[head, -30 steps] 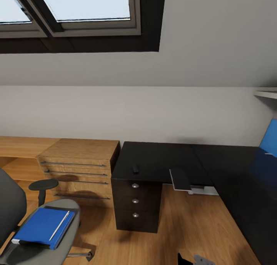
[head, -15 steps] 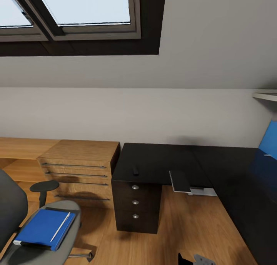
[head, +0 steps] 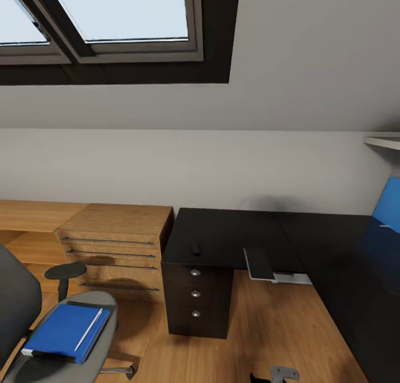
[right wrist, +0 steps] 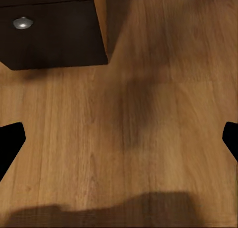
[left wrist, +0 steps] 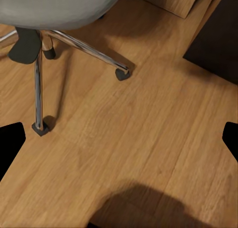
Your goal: In the bedroom, organize the workspace by keeping the computer under the desk, ensuring the monitor is on the desk, placing the keyboard on the desk next to the monitor, placing the mouse on the desk next to the keyboard, moving the folder from the swivel chair onto the desk next to the mouse, stacking the notebook on top of the folder with the pen on top of the notebook, and positioning the swivel chair next to the desk.
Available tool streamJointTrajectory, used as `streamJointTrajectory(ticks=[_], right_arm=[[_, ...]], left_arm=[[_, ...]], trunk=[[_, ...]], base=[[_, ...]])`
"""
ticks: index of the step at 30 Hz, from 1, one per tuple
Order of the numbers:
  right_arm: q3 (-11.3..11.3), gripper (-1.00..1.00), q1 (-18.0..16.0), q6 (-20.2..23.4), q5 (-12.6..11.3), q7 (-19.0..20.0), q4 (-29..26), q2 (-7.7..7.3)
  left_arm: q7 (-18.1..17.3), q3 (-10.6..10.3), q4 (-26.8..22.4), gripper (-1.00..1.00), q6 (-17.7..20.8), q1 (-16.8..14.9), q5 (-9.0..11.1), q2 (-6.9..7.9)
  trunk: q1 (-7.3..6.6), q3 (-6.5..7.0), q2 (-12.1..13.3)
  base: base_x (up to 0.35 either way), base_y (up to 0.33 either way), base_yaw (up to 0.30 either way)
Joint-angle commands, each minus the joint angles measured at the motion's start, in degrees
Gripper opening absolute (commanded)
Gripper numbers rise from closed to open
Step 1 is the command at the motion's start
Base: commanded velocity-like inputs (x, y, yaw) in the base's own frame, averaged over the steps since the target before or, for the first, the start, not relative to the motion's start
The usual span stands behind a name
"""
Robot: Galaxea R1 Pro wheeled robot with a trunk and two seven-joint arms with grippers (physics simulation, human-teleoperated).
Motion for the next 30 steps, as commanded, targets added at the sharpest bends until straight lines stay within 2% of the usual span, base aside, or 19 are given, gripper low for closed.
streamJointTrajectory(ticks=[1, 10, 12, 15, 21, 30], right_arm=[[0.5, 1.0, 0.0, 0.7, -0.4, -0.3, -0.4, -0.03], [0.7, 1.0, 0.0, 3.1, -0.2, -0.2, -2.4, 0.29], [0.8, 1.0, 0.0, 3.2, -0.3, -0.2, -3.0, 0.68], [0.8, 1.0, 0.0, 3.2, -0.2, -0.2, -3.9, 2.12], [0.7, 1.0, 0.0, 3.2, 0.0, -0.3, -4.4, 3.55], [0.7, 1.0, 0.0, 2.6, 0.1, -0.3, -4.5, 3.95]], left_arm=[[-0.3, -0.5, 0.1, 1.0, -0.2, 0.0, 0.6, 0.01], [-0.3, -0.5, 0.1, 1.0, -0.4, 0.0, 0.5, -0.11], [-0.3, -0.5, 0.1, 1.0, -0.4, 0.0, 0.5, -0.12], [-0.4, -0.5, 0.1, 1.0, -0.5, 0.0, 0.4, -0.13], [-0.4, -0.5, 0.1, 1.0, -0.6, 0.0, 0.4, -0.14], [-0.4, -0.6, 0.1, 1.0, -0.6, 0.0, 0.4, -0.12]], trunk=[[-0.22, 0.11, 0.4], [-0.22, 0.11, 0.4], [-0.22, 0.11, 0.4], [-0.22, 0.11, 0.4], [-0.22, 0.11, 0.4], [-0.22, 0.11, 0.4]], base=[[0.0, 0.0, 0.0], [0.0, 0.0, 0.0], [0.0, 0.0, 0.0], [0.0, 0.0, 0.073], [0.0, 0.0, 0.189], [0.0, 0.0, 0.252]])
